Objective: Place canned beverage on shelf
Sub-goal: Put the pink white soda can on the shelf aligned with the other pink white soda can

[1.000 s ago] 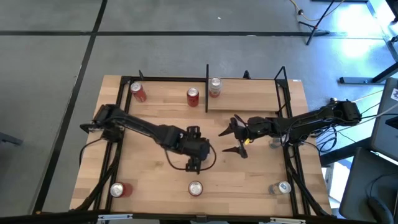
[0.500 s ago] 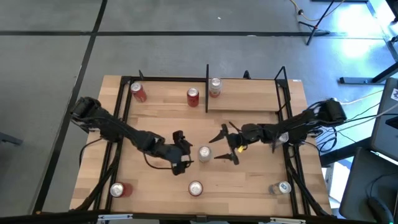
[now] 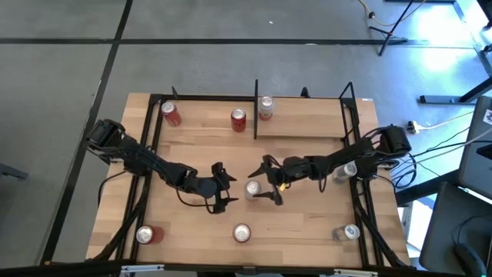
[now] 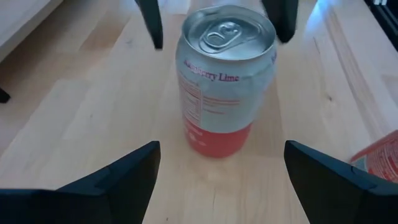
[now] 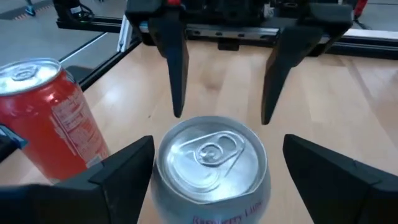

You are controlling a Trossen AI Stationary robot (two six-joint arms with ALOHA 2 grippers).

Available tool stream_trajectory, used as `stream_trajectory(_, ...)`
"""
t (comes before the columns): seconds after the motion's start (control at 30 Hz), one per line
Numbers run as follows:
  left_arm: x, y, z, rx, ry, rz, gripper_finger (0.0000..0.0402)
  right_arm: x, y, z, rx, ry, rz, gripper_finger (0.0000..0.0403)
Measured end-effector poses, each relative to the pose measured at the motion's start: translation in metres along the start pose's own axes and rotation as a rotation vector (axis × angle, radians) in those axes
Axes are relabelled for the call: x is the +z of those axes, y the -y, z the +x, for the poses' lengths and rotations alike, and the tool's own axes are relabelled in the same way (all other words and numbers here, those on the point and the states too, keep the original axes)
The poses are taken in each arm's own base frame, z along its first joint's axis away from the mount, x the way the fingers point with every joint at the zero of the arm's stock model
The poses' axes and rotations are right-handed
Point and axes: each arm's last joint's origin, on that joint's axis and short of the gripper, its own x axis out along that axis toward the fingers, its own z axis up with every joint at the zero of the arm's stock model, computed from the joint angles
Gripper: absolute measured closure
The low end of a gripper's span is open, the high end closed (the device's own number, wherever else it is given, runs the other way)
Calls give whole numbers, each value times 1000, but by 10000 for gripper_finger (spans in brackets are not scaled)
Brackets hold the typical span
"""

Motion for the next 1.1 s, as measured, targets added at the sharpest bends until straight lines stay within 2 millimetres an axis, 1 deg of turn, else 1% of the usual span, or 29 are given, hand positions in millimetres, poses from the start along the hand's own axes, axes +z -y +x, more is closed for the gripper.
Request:
stream_trajectory(0.23,1,-1,0,5,3,-3,76,-12,0,8,10,-21,2,63)
stream_trajectory(0.4,1,-2,1,14,6,-4,76,-16,1,12,8,-2,0,65)
stream_trajectory(0.5,1,-2,1,13,6,-4,76,-16,1,13,8,1,-1,88)
stream_trajectory(0.63,1,-2,1,13,6,-3,76,-15,1,12,8,6,-2,150)
stream_trajectory(0.73,1,-2,1,12,5,-3,76,-12,1,9,8,0,-1,151)
stream_trajectory(0.8,1,-2,1,10,5,-5,76,-6,0,4,6,5,-3,151)
stream_trajectory(0.9,0,-1,0,-5,1,-8,76,11,0,-8,-10,24,-27,151)
stream_trajectory(1.0,1,-1,0,-6,2,-9,76,27,1,-27,-73,3,-78,151)
stream_trajectory(1.1,1,-1,0,-6,3,-9,76,40,9,-49,-155,-24,-122,151)
